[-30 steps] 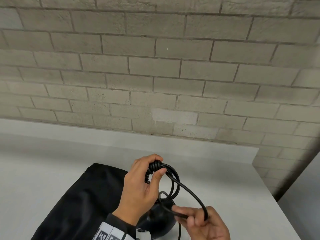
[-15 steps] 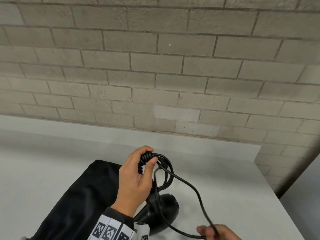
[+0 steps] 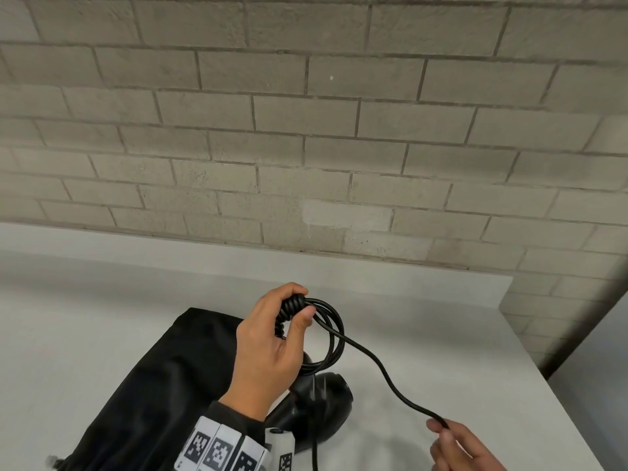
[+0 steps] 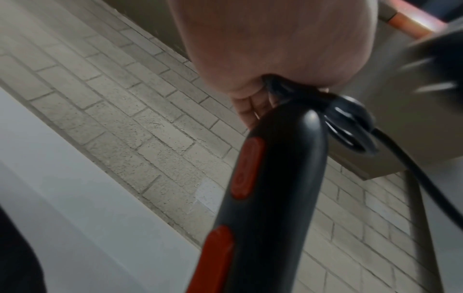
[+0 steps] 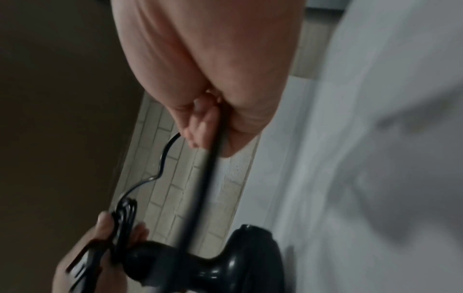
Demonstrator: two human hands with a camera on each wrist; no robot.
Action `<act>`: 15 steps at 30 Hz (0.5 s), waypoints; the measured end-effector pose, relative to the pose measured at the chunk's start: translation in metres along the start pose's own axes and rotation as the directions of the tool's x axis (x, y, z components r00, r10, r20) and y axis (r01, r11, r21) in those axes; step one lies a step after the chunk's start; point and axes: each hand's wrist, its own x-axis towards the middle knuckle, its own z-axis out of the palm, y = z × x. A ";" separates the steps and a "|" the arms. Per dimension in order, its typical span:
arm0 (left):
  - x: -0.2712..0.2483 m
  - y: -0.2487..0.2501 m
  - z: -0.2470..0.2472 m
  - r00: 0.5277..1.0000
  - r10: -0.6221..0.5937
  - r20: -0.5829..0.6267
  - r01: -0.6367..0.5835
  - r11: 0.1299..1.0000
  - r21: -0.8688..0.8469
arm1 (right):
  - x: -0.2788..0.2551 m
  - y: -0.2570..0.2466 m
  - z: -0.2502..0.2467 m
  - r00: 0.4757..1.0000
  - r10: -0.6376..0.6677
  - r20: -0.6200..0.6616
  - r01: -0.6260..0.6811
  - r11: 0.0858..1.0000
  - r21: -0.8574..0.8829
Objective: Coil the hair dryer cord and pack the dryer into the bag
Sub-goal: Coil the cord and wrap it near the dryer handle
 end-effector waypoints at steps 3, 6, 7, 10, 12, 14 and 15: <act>0.000 0.000 0.001 0.999 -0.029 -0.012 0.029 0.999 -0.030 | 0.007 0.002 0.001 0.987 -0.135 -0.087 0.100 0.941 -0.322; 0.000 0.001 0.001 0.999 -0.041 -0.014 0.041 0.999 -0.029 | 0.002 -0.001 0.017 0.969 -0.245 0.013 0.223 0.858 -0.462; -0.001 0.002 0.002 0.999 -0.045 -0.011 0.045 0.999 -0.029 | 0.001 -0.001 0.022 0.950 -0.308 0.053 0.289 0.799 -0.527; -0.002 0.003 0.003 0.999 -0.051 -0.003 0.051 0.998 -0.034 | -0.007 -0.013 0.048 0.871 -0.445 0.207 0.472 0.648 -0.597; -0.003 0.003 0.003 0.999 -0.045 0.002 0.045 0.998 -0.033 | -0.009 -0.018 0.066 0.837 -0.472 0.276 0.538 0.622 -0.569; -0.003 0.004 0.002 0.999 -0.038 0.005 0.039 0.999 -0.032 | -0.007 -0.022 0.082 0.862 -0.398 0.315 0.508 0.680 -0.529; -0.004 0.004 0.002 0.999 -0.037 0.005 0.037 0.999 -0.028 | -0.007 -0.026 0.089 0.876 -0.337 0.344 0.476 0.718 -0.508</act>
